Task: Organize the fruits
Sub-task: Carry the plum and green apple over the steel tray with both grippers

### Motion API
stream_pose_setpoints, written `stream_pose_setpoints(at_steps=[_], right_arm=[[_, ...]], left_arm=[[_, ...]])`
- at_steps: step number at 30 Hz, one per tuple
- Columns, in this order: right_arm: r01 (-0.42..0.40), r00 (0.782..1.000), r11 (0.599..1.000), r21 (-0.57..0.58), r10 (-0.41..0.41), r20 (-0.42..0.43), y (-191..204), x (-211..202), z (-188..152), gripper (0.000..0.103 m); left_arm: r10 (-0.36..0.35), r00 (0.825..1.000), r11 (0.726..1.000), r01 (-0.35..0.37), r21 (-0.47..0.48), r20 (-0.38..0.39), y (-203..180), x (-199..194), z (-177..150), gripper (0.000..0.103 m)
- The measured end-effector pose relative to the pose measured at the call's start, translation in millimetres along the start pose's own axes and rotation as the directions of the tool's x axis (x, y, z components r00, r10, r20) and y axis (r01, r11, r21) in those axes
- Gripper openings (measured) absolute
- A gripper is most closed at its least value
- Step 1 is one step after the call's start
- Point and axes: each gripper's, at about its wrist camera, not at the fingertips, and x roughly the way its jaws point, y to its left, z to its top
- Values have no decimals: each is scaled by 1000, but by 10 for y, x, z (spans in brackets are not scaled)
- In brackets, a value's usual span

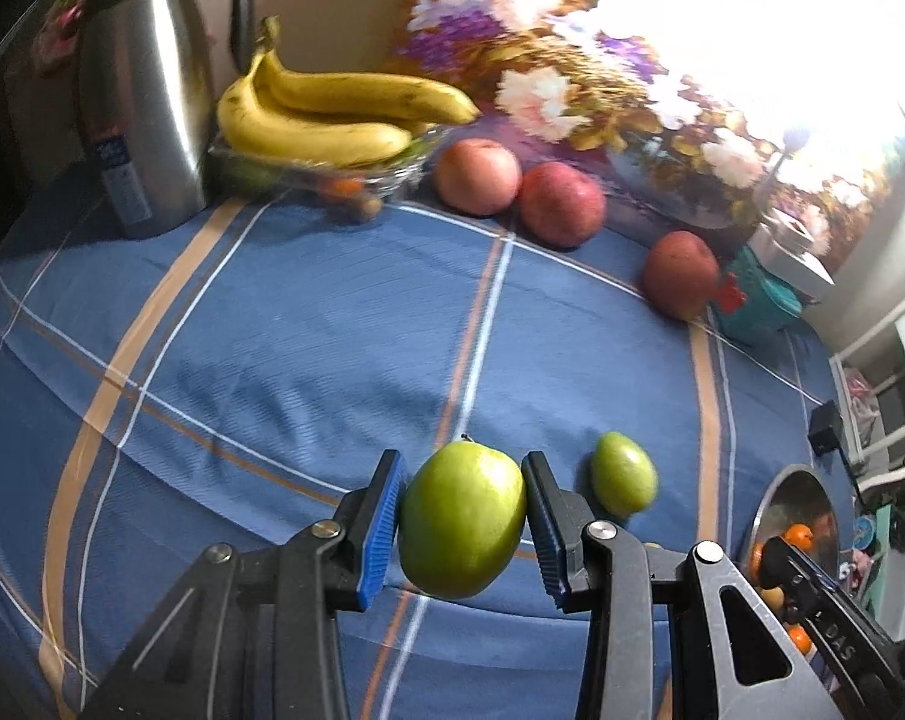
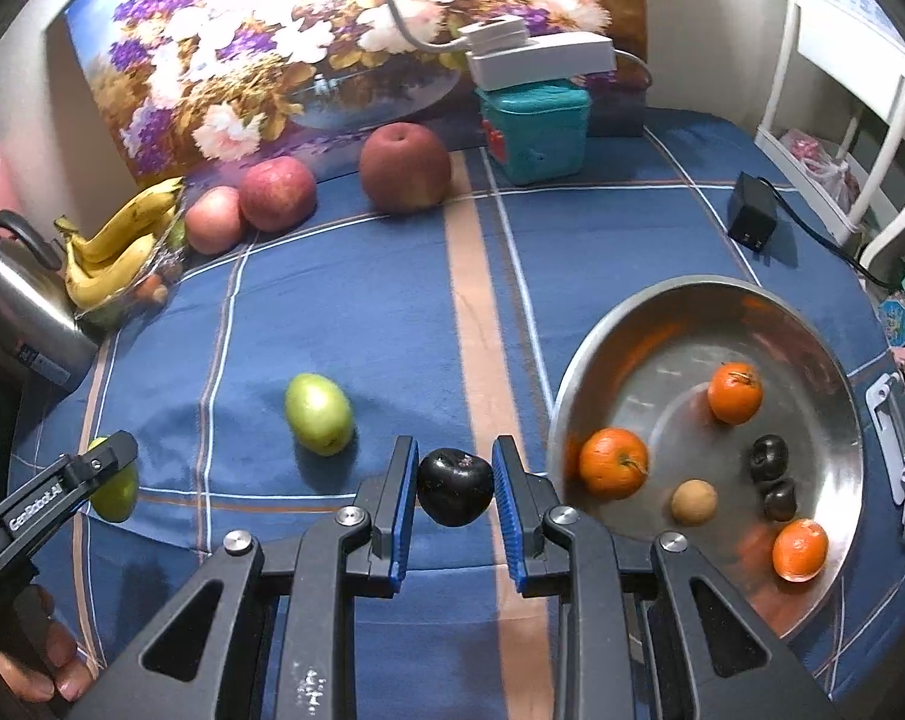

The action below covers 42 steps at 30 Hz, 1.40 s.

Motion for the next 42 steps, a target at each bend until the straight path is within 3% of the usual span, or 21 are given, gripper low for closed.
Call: stream_pose_setpoints(at_steps=[16,33,42], right_arm=[[56,998,992,109,-54,-16,-666,-21,17,26],[135,991,960,244,-136,-13,-1534,-144,-28,26],[103,995,956,274,-102,-17,-1663,-154,-46,26]], left_arm=[[-102,995,977,104,184,-19,-986,-28,-303,42],[-197,973,905,229,358,-123,-1946,47,-825,42],[-198,970,876,240,418,-143,-2135,132,-948,42]])
